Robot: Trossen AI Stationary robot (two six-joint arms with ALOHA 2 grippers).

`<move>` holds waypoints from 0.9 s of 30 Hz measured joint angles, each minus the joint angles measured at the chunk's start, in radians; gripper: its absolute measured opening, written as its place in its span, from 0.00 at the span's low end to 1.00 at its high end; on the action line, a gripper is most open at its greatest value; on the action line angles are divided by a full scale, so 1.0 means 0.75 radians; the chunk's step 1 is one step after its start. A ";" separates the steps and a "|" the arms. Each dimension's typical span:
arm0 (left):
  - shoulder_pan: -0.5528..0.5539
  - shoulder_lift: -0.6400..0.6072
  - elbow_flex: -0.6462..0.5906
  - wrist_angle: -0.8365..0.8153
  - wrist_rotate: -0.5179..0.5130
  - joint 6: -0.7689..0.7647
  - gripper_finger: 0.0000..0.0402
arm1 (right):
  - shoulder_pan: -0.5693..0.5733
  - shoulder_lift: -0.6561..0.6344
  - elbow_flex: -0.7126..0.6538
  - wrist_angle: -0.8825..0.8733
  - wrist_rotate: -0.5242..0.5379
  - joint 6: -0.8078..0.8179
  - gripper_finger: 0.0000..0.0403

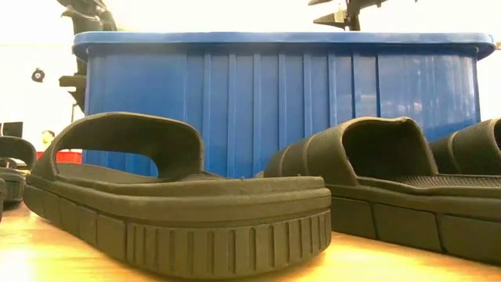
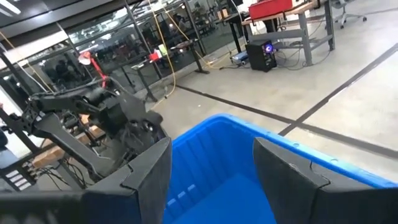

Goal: Pick and place slides into bin
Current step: Put the pink slide into the blue bin

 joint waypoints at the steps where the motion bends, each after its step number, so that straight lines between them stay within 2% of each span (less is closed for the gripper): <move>1: 0.007 -0.018 0.000 0.038 0.000 0.001 0.56 | 0.000 0.000 0.000 0.001 0.000 -0.013 0.53; 5: 0.026 -0.059 -0.013 0.158 0.042 0.023 0.56 | 0.000 0.000 0.000 0.001 0.000 -0.022 0.53; 9: 0.057 -0.044 -0.047 0.189 -0.037 0.134 0.60 | 0.000 0.000 0.000 0.001 0.000 -0.026 0.53; 12: 0.092 -0.017 -0.084 0.173 -0.033 0.139 0.64 | 0.000 0.000 0.000 0.000 0.000 -0.026 0.53; 16: 0.136 0.021 -0.107 0.168 0.160 0.127 0.68 | 0.000 0.000 0.000 -0.002 0.000 -0.030 0.53; 18: 0.146 0.046 -0.120 0.195 0.213 0.128 0.68 | 0.000 0.000 0.000 -0.002 0.000 -0.036 0.53; 24: 0.149 0.117 -0.174 0.255 0.195 0.161 0.68 | -0.001 0.000 0.000 -0.008 -0.001 -0.063 0.53; 27: 0.147 0.178 -0.182 0.264 0.105 0.173 0.68 | 0.000 0.000 0.000 -0.011 -0.001 -0.068 0.53</move>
